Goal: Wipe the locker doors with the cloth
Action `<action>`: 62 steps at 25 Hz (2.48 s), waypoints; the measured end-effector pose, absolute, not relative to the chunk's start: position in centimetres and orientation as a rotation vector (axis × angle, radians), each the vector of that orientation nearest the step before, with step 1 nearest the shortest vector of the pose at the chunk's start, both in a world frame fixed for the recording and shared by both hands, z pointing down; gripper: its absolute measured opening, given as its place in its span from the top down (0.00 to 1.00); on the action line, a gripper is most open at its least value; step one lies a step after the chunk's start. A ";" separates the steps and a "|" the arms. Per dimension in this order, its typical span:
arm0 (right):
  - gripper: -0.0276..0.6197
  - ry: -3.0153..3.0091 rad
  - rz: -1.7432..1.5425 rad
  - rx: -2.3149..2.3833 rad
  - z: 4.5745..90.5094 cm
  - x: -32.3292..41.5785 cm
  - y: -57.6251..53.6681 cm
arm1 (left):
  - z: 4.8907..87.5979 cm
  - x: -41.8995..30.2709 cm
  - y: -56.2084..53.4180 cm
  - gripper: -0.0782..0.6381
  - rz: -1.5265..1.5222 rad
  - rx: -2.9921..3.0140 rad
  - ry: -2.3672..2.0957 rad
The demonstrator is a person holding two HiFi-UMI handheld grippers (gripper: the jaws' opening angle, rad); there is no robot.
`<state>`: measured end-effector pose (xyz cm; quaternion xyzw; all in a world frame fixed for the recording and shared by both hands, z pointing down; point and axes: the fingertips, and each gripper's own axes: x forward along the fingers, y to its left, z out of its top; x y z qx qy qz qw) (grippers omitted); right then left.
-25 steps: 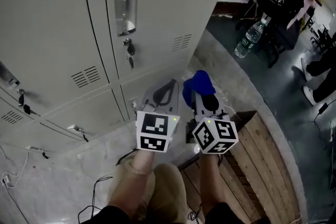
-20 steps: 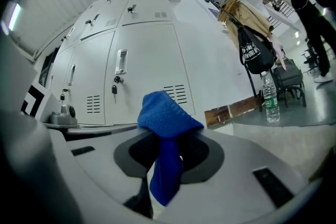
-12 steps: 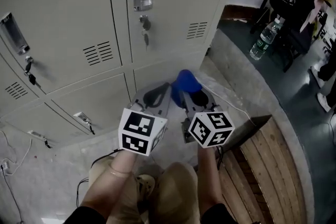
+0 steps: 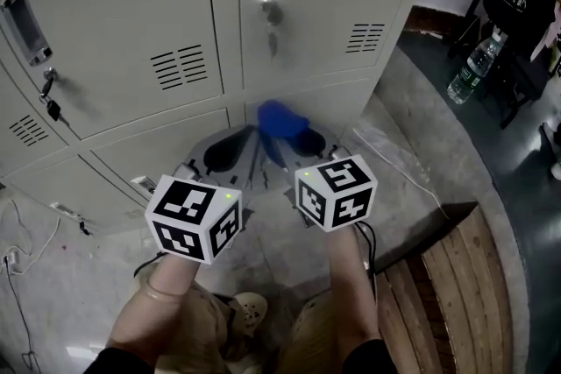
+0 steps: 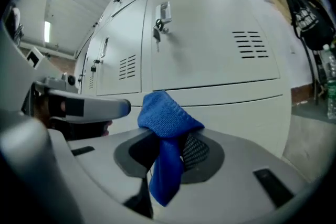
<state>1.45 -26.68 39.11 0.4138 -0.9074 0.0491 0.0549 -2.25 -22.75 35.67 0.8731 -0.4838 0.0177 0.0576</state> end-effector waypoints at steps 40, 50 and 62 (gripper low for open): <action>0.82 -2.774 0.265 1.495 40.3 11.0 -33.2 | 38.4 4.3 -26.4 0.88 0.027 2.676 -1.290; 0.82 -2.428 0.147 2.001 41.2 19.5 -36.0 | 38.3 6.1 -26.8 0.88 -0.002 2.680 -1.215; 0.82 -2.216 0.120 2.237 41.6 22.3 -36.5 | 38.2 7.1 -26.3 0.88 0.011 2.693 -1.187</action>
